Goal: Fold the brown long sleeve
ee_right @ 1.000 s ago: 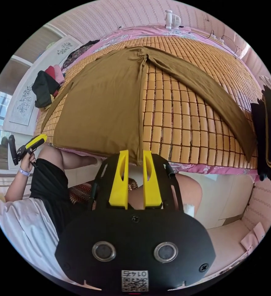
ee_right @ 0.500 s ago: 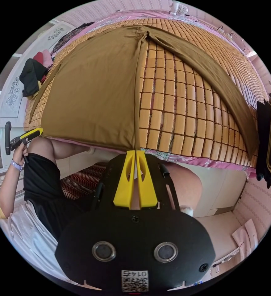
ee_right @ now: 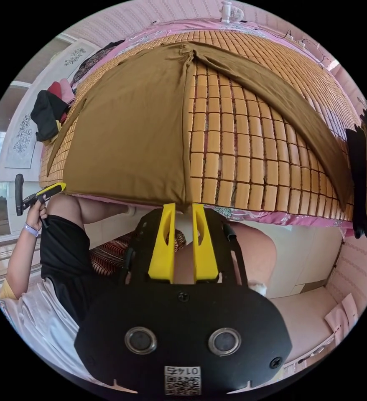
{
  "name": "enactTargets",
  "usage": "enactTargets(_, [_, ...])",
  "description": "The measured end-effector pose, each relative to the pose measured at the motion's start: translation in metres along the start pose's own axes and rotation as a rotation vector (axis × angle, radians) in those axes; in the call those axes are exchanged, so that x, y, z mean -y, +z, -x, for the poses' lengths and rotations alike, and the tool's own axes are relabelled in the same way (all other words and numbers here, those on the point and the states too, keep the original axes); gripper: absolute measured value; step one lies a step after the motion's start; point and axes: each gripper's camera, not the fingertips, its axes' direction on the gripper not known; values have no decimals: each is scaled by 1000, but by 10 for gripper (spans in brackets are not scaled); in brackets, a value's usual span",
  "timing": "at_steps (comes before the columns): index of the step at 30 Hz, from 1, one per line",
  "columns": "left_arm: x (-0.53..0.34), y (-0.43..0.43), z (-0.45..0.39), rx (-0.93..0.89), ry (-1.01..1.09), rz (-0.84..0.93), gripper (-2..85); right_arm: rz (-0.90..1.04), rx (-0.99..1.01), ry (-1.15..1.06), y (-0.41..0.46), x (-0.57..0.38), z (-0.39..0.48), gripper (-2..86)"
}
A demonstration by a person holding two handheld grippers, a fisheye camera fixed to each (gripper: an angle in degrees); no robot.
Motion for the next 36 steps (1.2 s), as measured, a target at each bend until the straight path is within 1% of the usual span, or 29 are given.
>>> enactTargets(4, [-3,5,3,25,17,6,-10,11,5,42,7,4,-1,39])
enactTargets(6, [-5,7,7,17,15,8,-10,11,13,55,10,2,-1,12])
enactTargets(8, [-8,8,12,3,11,5,-10,11,6,56,12,-1,1,4])
enactTargets(12, [-16,12,23,-20,4,7,-10,1,-46,51,16,-9,9,1])
enactTargets(15, [-23,15,31,-38,2,16,-10,32,-66,49,24,-11,14,2])
enactTargets(20, [-35,19,43,-67,27,29,-10,33,-69,51,33,-16,20,5])
enactTargets(23, [-48,13,50,-74,32,-35,-9,17,-60,46,35,-21,25,12])
enactTargets(26, [-65,-2,62,-108,34,-156,-5,-22,-59,17,31,-28,33,31])
enactTargets(28, [-84,-19,82,-164,-9,-290,3,-48,-86,-7,27,-34,41,41])
enactTargets(29, [-90,-24,88,-174,-24,-325,5,-59,-115,-25,26,-38,46,46])
enactTargets(31, [-112,-40,117,-179,-111,-465,23,-65,-164,-51,28,-44,53,53])
enactTargets(32, [-117,-43,126,-180,-140,-496,26,-79,-195,-70,28,-48,59,56])
enactTargets(34, [-139,-51,164,-185,-267,-604,40,-135,-257,-94,26,-55,72,56])
enactTargets(36, [-154,-54,192,-162,-349,-664,46,-200,-307,-137,23,-58,92,57])
